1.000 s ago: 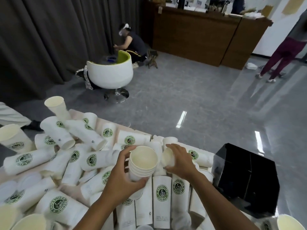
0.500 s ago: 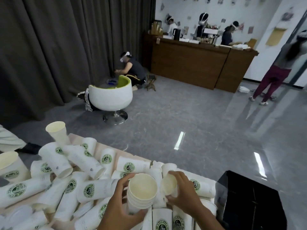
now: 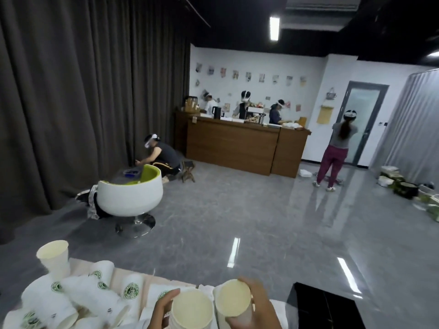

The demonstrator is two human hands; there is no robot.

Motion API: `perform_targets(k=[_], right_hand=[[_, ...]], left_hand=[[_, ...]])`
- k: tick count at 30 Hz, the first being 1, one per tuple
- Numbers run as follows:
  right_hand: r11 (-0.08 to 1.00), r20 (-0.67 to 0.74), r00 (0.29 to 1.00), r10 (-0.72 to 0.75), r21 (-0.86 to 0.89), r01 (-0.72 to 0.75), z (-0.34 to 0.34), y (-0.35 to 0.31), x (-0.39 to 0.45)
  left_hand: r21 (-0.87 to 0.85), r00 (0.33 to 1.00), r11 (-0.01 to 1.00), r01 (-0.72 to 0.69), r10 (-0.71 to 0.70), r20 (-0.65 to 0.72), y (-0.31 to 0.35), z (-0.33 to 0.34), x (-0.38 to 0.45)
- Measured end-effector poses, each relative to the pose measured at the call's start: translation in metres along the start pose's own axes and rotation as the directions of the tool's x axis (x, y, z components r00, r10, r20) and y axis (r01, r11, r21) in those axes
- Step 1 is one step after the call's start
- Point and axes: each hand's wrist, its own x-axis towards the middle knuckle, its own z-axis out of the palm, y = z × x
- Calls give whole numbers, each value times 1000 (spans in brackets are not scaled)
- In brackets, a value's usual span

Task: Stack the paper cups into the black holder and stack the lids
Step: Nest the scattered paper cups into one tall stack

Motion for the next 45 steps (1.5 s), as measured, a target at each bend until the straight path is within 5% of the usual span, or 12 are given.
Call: perform_targets(k=[7,17,30,45], right_hand=[[975,-255,964,-75,182,124,-69,-105,-37],[853,-281,954,-108,467,234,-57,-215,-48],[932,-77,995,-64,352,87,25,-203,-63],[934,-149,989,15,356,39,-9,-162,-68]], left_hand=[[243,964,960,-143,79,253,27,-29,-24],[195,967,973,-120,70,243,53,-50,-43],[104,963,972,-210,187,197,86,-71,-48],[111,930,963,-247,203,308,93,-36,-24]])
